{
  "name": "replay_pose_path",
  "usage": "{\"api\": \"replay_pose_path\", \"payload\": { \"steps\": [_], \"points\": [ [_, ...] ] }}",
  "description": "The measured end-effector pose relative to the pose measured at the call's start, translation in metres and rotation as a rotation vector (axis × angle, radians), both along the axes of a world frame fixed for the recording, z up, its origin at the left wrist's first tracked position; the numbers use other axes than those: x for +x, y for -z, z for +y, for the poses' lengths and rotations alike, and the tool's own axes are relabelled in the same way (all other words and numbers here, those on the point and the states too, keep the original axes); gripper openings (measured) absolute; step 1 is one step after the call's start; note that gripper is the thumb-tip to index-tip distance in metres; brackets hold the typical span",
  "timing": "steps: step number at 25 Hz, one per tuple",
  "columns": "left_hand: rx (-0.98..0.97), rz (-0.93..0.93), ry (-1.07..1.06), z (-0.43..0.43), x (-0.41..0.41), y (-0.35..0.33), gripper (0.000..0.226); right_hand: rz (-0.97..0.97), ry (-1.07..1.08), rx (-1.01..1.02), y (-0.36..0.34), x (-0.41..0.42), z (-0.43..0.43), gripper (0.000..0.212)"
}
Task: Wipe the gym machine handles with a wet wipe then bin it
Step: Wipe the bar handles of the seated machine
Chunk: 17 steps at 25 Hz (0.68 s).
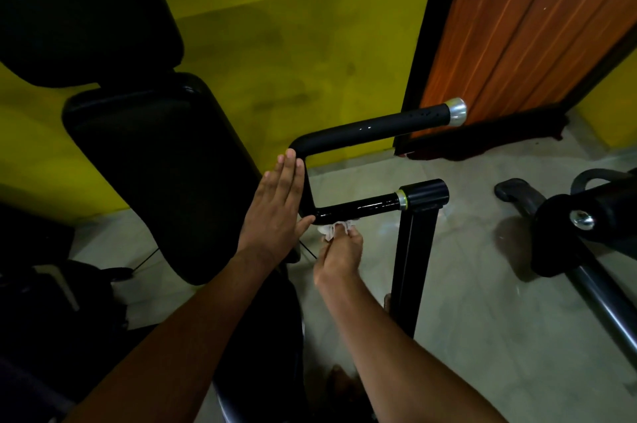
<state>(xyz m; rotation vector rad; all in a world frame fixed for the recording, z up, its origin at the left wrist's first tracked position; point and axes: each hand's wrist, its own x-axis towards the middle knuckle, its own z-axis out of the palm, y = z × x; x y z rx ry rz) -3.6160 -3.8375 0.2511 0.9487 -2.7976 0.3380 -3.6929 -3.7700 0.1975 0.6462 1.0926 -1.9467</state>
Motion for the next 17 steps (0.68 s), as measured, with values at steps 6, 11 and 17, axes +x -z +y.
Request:
{"api": "replay_pose_path", "payload": {
  "steps": [6, 11, 17],
  "points": [
    [0.047, 0.051, 0.043, -0.004, 0.003, -0.002, 0.109, 1.244, -0.285, 0.377, -0.010, 0.003, 0.019, 0.016],
    [0.044, 0.037, 0.031, -0.004, 0.003, -0.001, 0.110, 2.016, -0.832, 0.562, -0.004, -0.039, 0.017, 0.028],
    [0.028, 0.032, 0.037, -0.007, 0.005, -0.004, 0.108, 2.234, -0.943, 0.920, -0.009, -0.108, 0.049, 0.035]
  ]
}}
